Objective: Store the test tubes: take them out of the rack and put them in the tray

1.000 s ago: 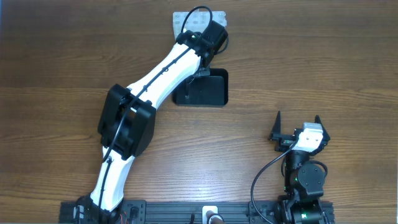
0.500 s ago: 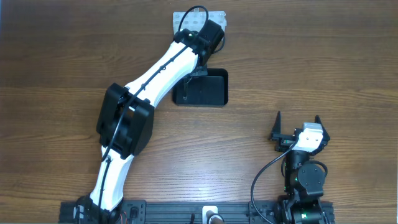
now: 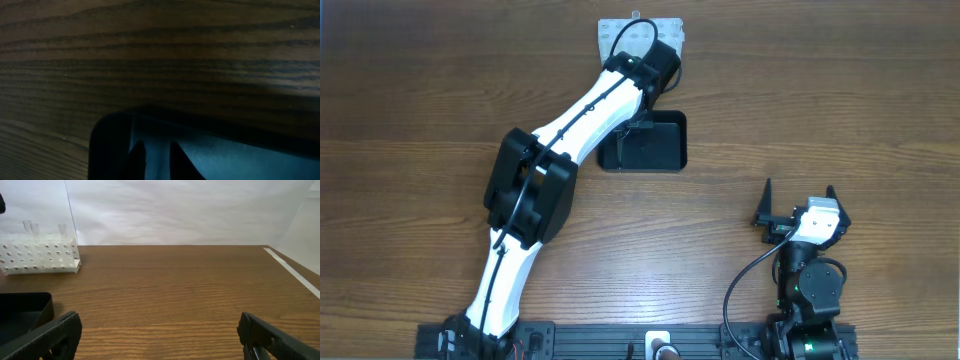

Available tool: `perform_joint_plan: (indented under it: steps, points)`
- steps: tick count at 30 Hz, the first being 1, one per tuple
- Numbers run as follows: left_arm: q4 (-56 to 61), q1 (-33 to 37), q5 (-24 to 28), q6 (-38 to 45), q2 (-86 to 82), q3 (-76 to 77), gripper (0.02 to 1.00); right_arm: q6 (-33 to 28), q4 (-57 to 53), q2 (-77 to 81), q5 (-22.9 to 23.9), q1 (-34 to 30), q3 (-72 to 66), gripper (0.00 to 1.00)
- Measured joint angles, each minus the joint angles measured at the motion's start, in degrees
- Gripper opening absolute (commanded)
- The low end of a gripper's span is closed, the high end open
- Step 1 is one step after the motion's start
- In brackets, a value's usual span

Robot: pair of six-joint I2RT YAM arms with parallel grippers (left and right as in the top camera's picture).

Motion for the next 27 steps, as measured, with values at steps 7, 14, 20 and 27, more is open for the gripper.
perform_joint_plan:
  steps: [7, 14, 20, 27]
  points:
    - [-0.1, 0.0, 0.6, 0.3, -0.4, 0.0, 0.57, 0.0, 0.0, 0.0, 0.0, 0.0, 0.0, 0.991]
    - [2.1, 0.0, -1.0, 0.3, -11.9, -0.3, 0.595, 0.0, 0.0, 0.0, 0.0, 0.0, 0.0, 0.993]
    - [17.2, 0.1, -7.8, 5.7, -25.2, 0.1, 0.785, 0.0, 0.0, 0.0, 0.1, 0.0, 0.0, 0.991]
    - [33.1, 3.6, -7.6, 17.7, -23.6, 0.7, 0.829, 0.0, 0.0, 0.0, 0.1, 0.0, 0.0, 0.991]
